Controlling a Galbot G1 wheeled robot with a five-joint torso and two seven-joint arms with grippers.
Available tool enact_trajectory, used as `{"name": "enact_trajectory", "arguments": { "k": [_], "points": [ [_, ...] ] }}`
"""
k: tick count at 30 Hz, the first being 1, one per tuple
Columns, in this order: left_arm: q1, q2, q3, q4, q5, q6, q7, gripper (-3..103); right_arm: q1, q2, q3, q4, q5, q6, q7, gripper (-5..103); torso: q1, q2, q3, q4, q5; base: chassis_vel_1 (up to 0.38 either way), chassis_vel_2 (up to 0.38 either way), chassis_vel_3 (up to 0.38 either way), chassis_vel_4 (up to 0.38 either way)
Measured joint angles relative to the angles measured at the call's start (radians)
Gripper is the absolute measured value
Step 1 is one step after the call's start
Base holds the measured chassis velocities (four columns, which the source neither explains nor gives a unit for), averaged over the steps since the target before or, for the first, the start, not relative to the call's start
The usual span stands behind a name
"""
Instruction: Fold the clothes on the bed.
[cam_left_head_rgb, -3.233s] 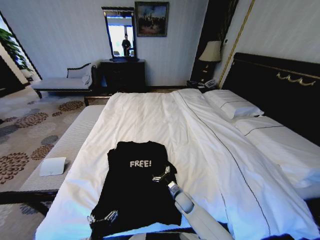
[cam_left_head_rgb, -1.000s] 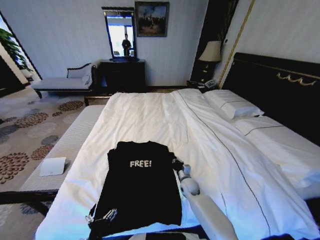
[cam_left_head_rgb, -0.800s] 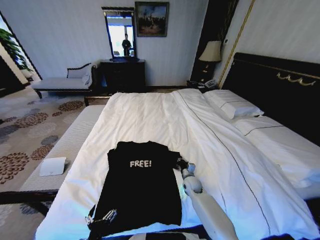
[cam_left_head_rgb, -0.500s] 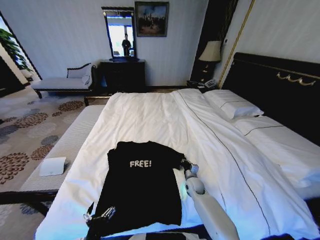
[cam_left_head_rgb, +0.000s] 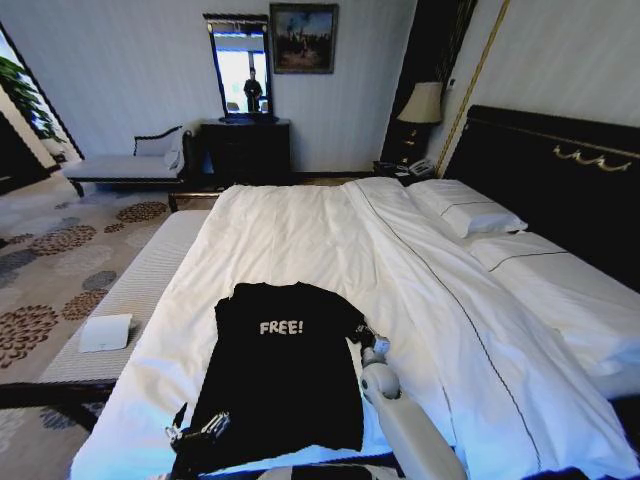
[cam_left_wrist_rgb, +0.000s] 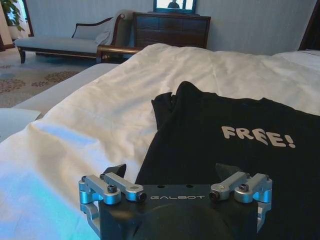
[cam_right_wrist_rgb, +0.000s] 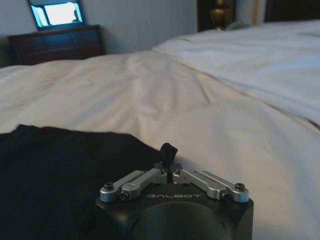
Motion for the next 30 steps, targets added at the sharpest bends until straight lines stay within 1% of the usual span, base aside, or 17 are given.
{"name": "enact_trajectory", "arguments": {
  "k": [3, 9, 11, 13, 14, 19, 22, 25, 30],
  "points": [
    [0.0, 0.002, -0.002, -0.001, -0.009, -0.001, 0.0, 100, 0.031, -0.026, -0.04, 0.015, 0.011, 0.004, -0.024, 0, 0.0, 0.0, 0.0, 0.0001, 0.0001, 0.0, 0.0, 0.0, 0.0],
    [-0.001, 0.0, -0.004, 0.002, -0.011, -0.003, 0.0, 100, 0.073, -0.053, -0.104, 0.043, 0.021, 0.001, -0.068, 0, 0.0, 0.0, 0.0, 0.0, 0.0, 0.0, 0.0, 0.0, 0.0],
    [-0.001, 0.0, -0.009, 0.002, -0.011, -0.003, 0.001, 100, 0.099, -0.058, -0.148, 0.052, 0.019, -0.002, -0.085, 0, 0.0, 0.0, 0.0, 0.0, 0.0, 0.0, 0.0, 0.0, 0.0],
    [-0.002, -0.001, -0.014, 0.002, -0.011, -0.004, 0.001, 100, 0.122, -0.059, -0.187, 0.054, 0.019, -0.005, -0.093, 0, 0.0, 0.0, 0.0, 0.0001, -0.0001, 0.0, 0.0, 0.0, 0.0],
    [-0.002, -0.001, -0.014, 0.002, -0.011, -0.004, 0.001, 100, 0.122, -0.059, -0.187, 0.054, 0.019, -0.005, -0.093, 0, 0.0, 0.0, 0.0, 0.0001, -0.0001, 0.0, 0.0, 0.0, 0.0],
    [0.001, -0.012, -0.029, 0.0, -0.013, -0.004, 0.001, 100, 0.164, -0.039, -0.288, 0.024, 0.007, -0.008, -0.096, 0, 0.0, 0.0, 0.0, 0.0001, 0.0, 0.0, 0.0, 0.0, 0.0],
    [0.006, -0.018, -0.035, 0.0, -0.014, -0.007, 0.002, 100, 0.174, -0.027, -0.315, 0.002, -0.003, -0.007, -0.097, 0, 0.0, 0.0, 0.0, 0.0001, 0.0001, 0.0, 0.0, 0.0, 0.0],
    [0.011, -0.024, -0.042, 0.003, -0.016, -0.011, 0.005, 100, 0.184, -0.012, -0.343, -0.035, -0.036, 0.006, -0.107, 0, 0.0, 0.0, 0.0, 0.0001, 0.0001, 0.0, 0.0, 0.0, 0.0],
    [0.014, -0.025, -0.052, 0.006, -0.02, -0.015, 0.006, 100, 0.179, -0.01, -0.368, -0.069, -0.072, 0.028, -0.126, 0, 0.0, 0.0, 0.0, 0.0, 0.0, 0.0, 0.0, 0.0, 0.0]
  ]
}}
